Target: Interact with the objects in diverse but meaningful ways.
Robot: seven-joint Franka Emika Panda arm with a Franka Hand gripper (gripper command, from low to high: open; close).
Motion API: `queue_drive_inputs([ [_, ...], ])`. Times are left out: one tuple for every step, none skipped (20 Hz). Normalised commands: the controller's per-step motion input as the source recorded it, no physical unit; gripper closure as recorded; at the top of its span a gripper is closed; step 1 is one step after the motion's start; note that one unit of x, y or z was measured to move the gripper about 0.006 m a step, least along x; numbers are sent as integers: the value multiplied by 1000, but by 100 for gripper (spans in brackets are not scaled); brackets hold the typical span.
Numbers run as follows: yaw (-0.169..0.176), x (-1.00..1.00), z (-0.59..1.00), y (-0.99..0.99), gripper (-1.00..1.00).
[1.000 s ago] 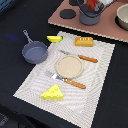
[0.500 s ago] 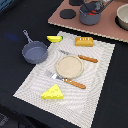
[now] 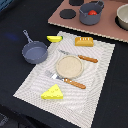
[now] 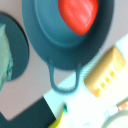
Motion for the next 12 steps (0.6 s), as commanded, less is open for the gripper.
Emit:
queue_drive_inputs([
  [19, 9, 194, -854, -100],
  [10, 0, 129, -909, -100],
  [4, 0, 77, -946, -100],
  [0, 0, 0, -946, -100],
  [0, 0, 0, -949, -100],
  [0, 31, 0, -977, -100],
  [0, 123, 0, -1000, -100],
  [0, 237, 0, -1000, -100],
  [0, 309, 0, -1000, -100],
  [0, 391, 0, -1000, -100],
  [0, 420, 0, -1000, -100],
  [0, 380, 0, -1000, -100],
])
